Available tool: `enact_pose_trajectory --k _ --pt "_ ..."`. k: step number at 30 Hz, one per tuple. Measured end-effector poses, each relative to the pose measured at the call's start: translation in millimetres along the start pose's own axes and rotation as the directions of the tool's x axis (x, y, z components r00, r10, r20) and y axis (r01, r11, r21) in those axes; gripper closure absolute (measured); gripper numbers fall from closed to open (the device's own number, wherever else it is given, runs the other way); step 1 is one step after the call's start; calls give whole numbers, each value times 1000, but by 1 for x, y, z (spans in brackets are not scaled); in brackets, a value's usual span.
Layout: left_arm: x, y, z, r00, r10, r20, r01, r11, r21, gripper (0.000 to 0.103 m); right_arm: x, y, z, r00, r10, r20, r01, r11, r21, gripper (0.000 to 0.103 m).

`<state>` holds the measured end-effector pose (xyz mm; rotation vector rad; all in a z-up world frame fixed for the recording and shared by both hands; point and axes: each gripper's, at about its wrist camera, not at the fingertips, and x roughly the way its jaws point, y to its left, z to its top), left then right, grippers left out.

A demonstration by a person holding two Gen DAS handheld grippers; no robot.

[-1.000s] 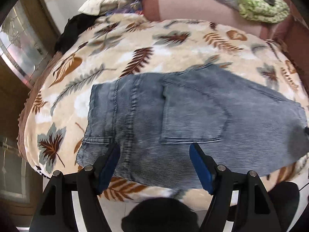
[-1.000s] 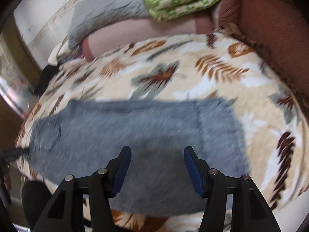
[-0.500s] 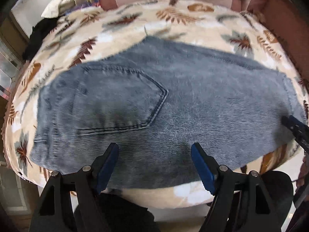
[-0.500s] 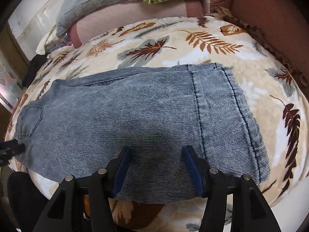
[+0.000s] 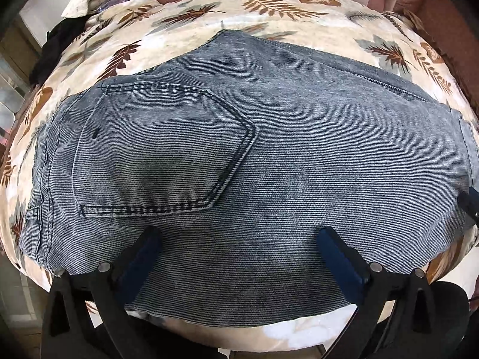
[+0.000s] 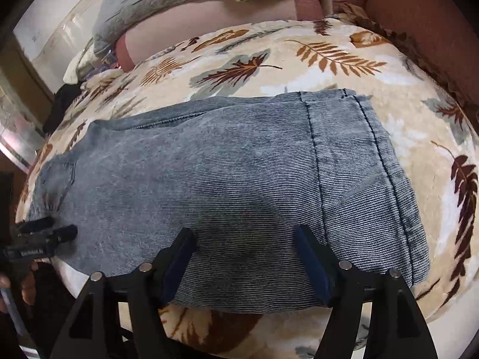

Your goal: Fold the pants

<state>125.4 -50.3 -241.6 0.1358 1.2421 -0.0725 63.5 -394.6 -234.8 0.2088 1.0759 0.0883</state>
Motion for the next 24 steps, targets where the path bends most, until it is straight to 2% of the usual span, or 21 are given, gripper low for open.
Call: enact_pose_trajectory --k 6,10,12,14,17,24 --pt "-3 3 -4 1000 -12 25 12 1000 5 0 -2 3 -4 1000 -4 27 5 999 -34 27" --pt "-10 3 -3 999 -37 -3 37 999 24 0 -6 3 -1 1000 2 11 -1 999 -45 28" --pt "-20 9 -1 999 -40 20 39 999 13 0 -13 0 5 1000 15 -8 -15 1000 -6 28" --pt "-38 20 1 995 -12 98 13 1000 -11 0 -22 2 14 1000 27 2 -27 999 17 28" --pt "-55 37 8 987 10 160 -2 999 -47 0 -33 22 31 998 43 35 -42 999 -25 28" --pt "-52 81 4 983 126 132 -111 987 -119 0 -8 102 54 988 147 -36 -151 977 -150 28"
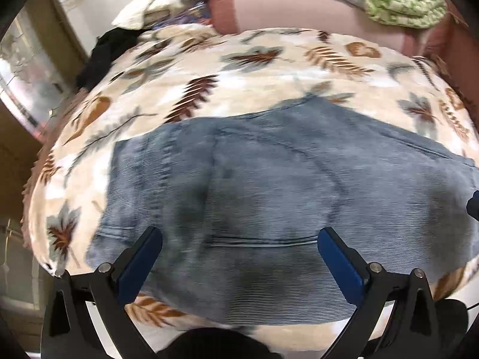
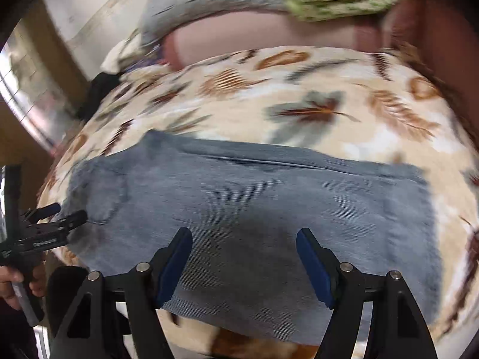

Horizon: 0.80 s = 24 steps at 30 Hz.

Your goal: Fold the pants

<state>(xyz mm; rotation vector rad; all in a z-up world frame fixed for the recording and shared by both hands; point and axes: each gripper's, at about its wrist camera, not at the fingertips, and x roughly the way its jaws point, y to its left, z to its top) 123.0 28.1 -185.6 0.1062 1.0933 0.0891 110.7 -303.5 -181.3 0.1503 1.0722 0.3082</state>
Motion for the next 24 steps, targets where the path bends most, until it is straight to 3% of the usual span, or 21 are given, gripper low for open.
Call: enact_pose_trajectory --k 7,10,19,24 --pt "29 58 5 996 62 -61 -69 990 -127 0 47 43 11 997 -2 -81 -2 998 -55 28" --pt "40 69 6 996 31 -88 -45 986 -160 0 60 58 19 997 -17 -75 11 996 -85 28" --pt "60 72 9 995 -16 -95 4 991 -130 0 84 90 47 999 39 -37 -41 997 -65 28" --pt "70 73 16 995 -26 -101 15 993 -114 0 119 97 52 995 37 -97 -40 999 -31 28"
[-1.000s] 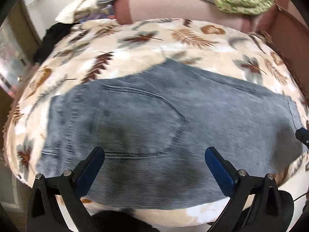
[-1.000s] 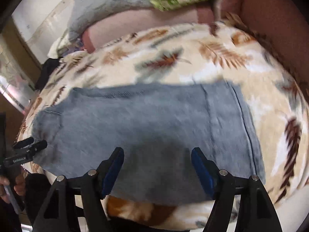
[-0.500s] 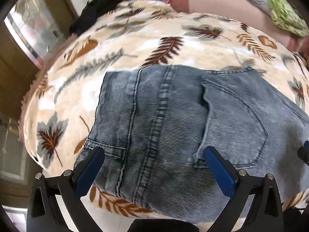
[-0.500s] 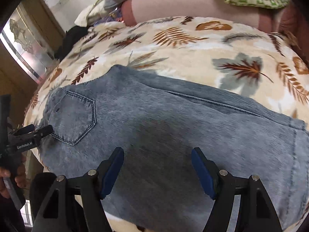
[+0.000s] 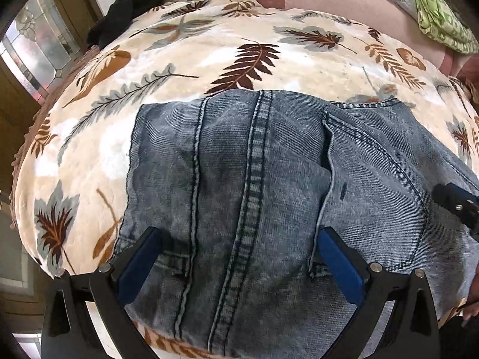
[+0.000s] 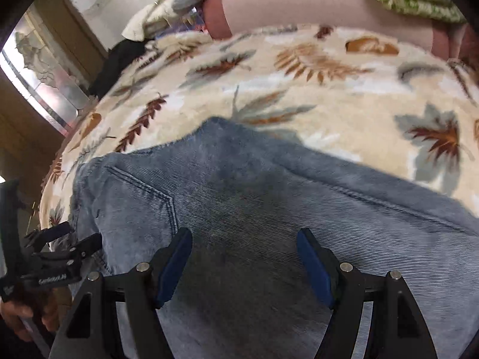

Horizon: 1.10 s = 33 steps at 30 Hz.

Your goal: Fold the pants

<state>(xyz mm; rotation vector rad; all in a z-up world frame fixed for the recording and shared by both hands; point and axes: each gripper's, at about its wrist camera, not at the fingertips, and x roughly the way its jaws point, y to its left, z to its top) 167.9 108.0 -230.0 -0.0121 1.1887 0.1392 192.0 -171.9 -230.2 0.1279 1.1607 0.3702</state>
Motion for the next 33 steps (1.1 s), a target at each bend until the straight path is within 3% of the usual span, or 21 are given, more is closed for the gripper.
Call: enact_pose_trajectory --k 4,10,12,16,19,22,25,30,33 --pt "10 -3 11 1000 10 -9 -9 1000 19 0 13 -1 6 999 -42 -5 42 999 -15 30" --pt "18 -10 26 999 43 -28 -42 999 27 0 18 -9 19 1000 -13 -8 13 1000 -5 31" --pt "14 -12 28 997 65 -43 -64 998 25 0 -3 -23 18 999 23 38 -24 999 28 31" --pt "-12 -26 18 990 141 21 -142 989 38 0 -57 -54 8 989 -35 146 32 999 29 31" --pt "-44 -48 3 992 83 95 -90 993 72 0 -87 -86 -5 979 -69 190 55 996 75 31" --pt "-64 -73 -12 993 25 113 -37 994 104 0 -115 -130 -23 970 -120 211 83 981 178 31" --pt "-70 -101 -25 995 -6 102 -11 987 162 0 -128 -155 -36 971 -111 211 62 972 227 31" --pt "-77 -136 -43 996 -25 81 6 973 229 0 -127 -153 -46 977 -145 154 114 974 194 31" --pt "-71 -153 -51 997 5 71 -24 963 267 0 -118 -144 -49 984 -130 122 108 979 175 31"
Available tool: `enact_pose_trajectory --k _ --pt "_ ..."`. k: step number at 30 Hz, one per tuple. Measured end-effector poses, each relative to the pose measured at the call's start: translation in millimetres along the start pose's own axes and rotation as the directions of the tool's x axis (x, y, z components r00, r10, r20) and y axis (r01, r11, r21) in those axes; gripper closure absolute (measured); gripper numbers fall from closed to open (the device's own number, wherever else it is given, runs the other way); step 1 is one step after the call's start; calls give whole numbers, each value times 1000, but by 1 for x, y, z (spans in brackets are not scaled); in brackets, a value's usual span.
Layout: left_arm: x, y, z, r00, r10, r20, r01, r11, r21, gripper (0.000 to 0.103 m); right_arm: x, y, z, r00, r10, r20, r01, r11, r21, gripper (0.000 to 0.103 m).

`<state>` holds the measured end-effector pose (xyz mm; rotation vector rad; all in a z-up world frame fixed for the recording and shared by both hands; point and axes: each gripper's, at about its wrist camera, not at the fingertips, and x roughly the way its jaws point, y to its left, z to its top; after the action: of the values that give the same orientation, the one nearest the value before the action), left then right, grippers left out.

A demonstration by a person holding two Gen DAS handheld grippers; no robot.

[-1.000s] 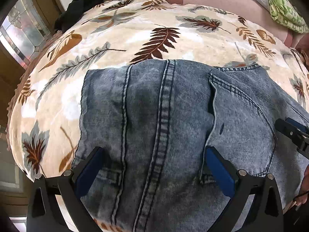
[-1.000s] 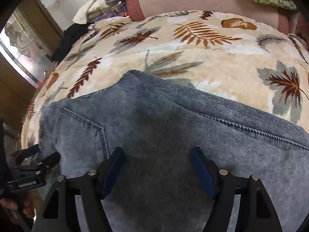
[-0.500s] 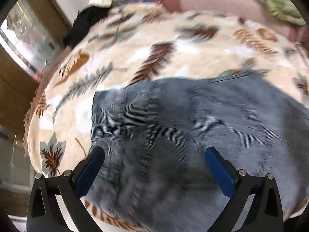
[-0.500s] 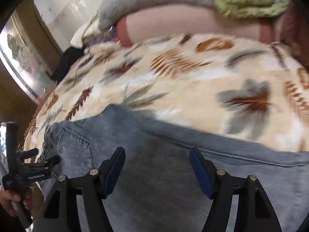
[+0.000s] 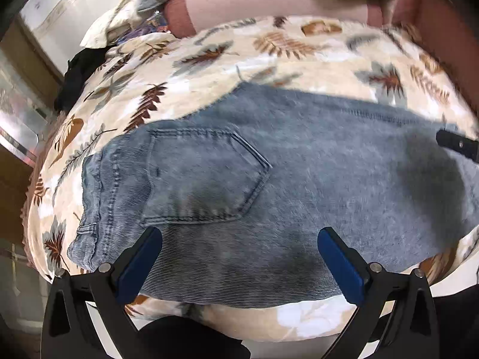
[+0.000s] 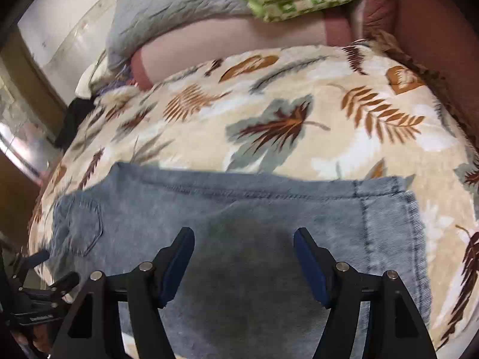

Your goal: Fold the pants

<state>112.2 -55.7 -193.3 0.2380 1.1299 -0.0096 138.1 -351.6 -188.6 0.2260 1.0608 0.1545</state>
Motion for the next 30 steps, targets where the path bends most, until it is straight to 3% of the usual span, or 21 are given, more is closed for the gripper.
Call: enact_pose_trajectory --k 7,11,20,30 --pt "38 -21 -5 996 22 -84 -17 998 58 0 28 24 -3 996 7 -85 -9 1000 -23 31" --pt "45 -15 1 996 -22 -87 24 999 21 0 53 27 -2 987 -53 -154 51 998 -20 31" --pt "60 -16 16 997 -28 -67 29 1000 9 0 77 28 11 983 -129 -134 126 991 -37 29" --pt "63 -18 26 997 -14 -73 15 1000 10 0 88 33 24 988 -145 -59 142 989 -50 21"
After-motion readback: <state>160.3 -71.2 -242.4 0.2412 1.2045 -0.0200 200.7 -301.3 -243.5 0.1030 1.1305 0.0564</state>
